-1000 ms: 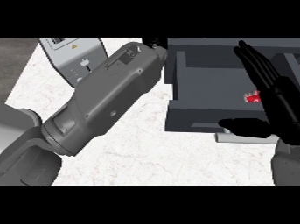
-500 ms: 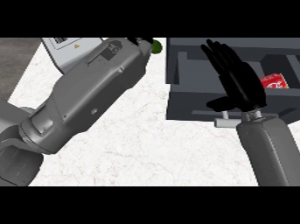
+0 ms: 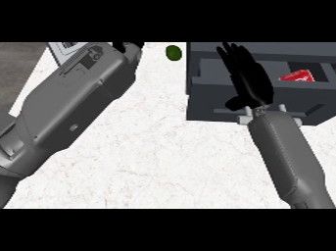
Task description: Pick up the can, place it into the drawer and close the drawer
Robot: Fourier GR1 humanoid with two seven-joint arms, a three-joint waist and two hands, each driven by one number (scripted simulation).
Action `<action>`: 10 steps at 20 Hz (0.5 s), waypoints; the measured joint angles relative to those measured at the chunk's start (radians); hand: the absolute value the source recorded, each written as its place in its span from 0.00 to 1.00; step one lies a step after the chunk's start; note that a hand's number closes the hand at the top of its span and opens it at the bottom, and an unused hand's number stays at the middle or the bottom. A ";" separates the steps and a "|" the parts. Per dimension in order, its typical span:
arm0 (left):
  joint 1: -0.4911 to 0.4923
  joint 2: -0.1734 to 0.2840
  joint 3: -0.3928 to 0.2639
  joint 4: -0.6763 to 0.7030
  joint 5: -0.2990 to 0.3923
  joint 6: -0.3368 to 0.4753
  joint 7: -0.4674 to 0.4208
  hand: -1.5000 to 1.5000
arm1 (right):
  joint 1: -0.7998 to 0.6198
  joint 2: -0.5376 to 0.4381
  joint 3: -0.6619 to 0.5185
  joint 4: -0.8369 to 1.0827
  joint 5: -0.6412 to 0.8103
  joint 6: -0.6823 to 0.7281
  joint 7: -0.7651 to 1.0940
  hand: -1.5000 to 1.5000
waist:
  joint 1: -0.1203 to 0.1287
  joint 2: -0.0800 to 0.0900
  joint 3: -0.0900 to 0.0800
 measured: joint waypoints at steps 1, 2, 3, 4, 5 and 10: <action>0.013 0.003 0.004 -0.012 -0.002 -0.001 0.000 0.00 | -0.021 -0.002 -0.005 0.040 0.012 -0.025 -0.002 0.00 | 0.001 -0.001 -0.002; 0.021 0.009 0.002 -0.025 -0.007 0.000 0.007 0.00 | -0.041 -0.004 -0.015 0.081 0.020 -0.055 -0.008 0.00 | 0.003 -0.002 -0.003; 0.025 0.022 0.009 -0.028 -0.008 -0.011 0.012 0.00 | -0.057 -0.003 -0.020 0.114 0.031 -0.083 -0.009 0.00 | 0.003 -0.002 -0.005; 0.019 0.027 0.006 -0.037 -0.015 -0.004 0.026 0.00 | -0.079 -0.007 -0.029 0.151 0.033 -0.106 -0.016 0.00 | 0.005 -0.002 -0.006; 0.023 0.039 0.010 -0.050 -0.017 -0.008 0.035 0.00 | -0.097 -0.007 -0.036 0.183 0.042 -0.131 -0.016 0.00 | 0.005 -0.002 -0.006; 0.059 0.049 0.021 -0.093 -0.033 -0.005 0.040 0.00 | -0.186 -0.017 -0.083 0.340 0.051 -0.245 -0.036 0.00 | 0.013 0.003 -0.007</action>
